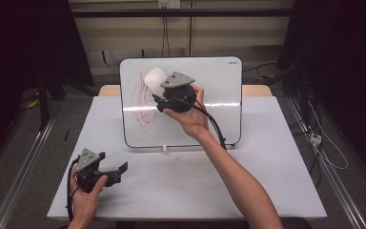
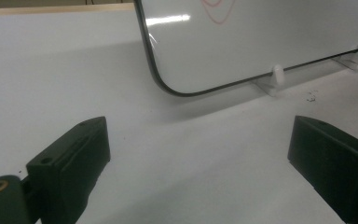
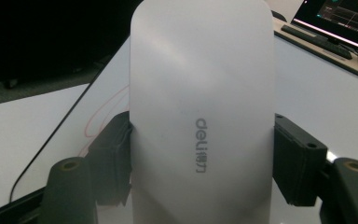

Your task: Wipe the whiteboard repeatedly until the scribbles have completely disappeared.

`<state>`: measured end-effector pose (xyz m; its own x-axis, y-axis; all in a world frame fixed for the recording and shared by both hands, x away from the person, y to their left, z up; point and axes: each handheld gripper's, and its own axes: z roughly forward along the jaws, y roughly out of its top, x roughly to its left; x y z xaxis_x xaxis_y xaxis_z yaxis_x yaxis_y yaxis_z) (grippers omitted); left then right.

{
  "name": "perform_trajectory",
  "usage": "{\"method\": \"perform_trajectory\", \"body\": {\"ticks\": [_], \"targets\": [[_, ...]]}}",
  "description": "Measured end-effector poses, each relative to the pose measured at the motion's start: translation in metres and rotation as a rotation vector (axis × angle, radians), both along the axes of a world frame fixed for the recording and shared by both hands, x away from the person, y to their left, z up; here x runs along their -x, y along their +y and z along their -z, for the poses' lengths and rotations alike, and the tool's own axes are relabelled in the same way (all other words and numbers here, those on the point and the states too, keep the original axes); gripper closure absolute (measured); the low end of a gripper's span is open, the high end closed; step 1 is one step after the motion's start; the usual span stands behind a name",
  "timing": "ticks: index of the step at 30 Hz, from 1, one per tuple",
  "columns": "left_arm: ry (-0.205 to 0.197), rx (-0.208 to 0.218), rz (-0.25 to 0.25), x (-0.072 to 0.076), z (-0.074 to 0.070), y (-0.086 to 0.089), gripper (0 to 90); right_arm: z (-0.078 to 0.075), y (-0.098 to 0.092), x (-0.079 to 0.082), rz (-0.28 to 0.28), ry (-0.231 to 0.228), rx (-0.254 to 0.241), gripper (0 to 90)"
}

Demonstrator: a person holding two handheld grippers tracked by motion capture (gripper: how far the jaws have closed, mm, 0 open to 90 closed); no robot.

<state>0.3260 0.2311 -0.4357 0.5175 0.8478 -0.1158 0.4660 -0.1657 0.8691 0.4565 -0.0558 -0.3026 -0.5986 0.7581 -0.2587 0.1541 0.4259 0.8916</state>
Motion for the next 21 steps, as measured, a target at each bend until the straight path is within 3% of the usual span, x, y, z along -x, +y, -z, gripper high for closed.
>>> {"method": "perform_trajectory", "body": {"ticks": [4,12,16,19,21], "targets": [[-0.024,-0.039,0.001,0.002,-0.002,-0.002,5.5,-0.002,0.006,-0.009,0.006,0.005,0.012,31.1],[-0.007,-0.019,-0.004,0.000,0.000,0.000,5.5,-0.005,0.015,-0.019,0.023,-0.003,0.044,31.1],[-0.015,-0.024,0.002,0.001,-0.001,0.000,5.5,-0.007,0.021,-0.023,0.025,-0.015,0.070,31.1],[-0.041,-0.063,0.005,0.003,-0.003,-0.003,5.5,-0.008,0.025,-0.024,0.033,-0.030,0.087,31.1],[-0.045,-0.056,0.015,0.003,-0.003,-0.004,5.5,-0.008,0.028,-0.026,0.036,-0.034,0.095,31.1]]}}
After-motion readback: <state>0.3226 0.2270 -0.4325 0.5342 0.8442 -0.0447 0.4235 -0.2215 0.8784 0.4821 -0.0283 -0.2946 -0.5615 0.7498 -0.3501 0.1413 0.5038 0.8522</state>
